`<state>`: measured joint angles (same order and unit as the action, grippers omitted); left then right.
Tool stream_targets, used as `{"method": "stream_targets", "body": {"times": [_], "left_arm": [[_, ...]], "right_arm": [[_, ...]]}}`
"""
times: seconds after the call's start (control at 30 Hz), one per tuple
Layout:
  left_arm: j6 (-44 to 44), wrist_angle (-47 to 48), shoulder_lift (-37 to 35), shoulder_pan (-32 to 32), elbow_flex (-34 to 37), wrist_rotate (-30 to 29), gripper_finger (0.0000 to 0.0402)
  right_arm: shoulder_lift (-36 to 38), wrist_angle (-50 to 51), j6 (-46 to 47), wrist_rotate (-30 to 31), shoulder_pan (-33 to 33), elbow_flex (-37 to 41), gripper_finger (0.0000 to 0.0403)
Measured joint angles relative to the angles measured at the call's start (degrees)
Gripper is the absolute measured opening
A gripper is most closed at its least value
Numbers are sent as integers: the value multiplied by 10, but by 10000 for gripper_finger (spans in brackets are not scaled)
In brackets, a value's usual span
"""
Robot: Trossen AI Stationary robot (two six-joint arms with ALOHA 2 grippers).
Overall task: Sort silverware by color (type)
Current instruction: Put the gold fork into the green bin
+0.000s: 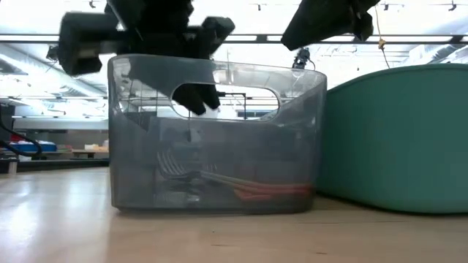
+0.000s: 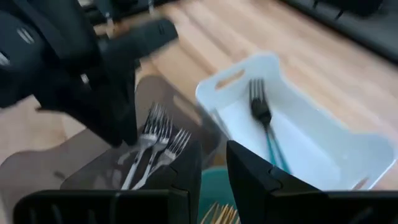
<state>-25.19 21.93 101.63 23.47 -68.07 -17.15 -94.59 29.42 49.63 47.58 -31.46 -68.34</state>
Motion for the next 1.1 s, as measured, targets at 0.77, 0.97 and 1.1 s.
{"method": "stream_targets", "body": {"times": [0.77,0.97,1.1], "left_arm": [[55,6,-103,29,88,-46,68],[70,-12,-161,31,120,-48,68],[83,-40,-199,30,160,-50,68]], "right_arm": [[0,259,392,-205,8,86,107],[0,235,403,-254,37,148,108],[1,231,402,-289,52,171,108]]}}
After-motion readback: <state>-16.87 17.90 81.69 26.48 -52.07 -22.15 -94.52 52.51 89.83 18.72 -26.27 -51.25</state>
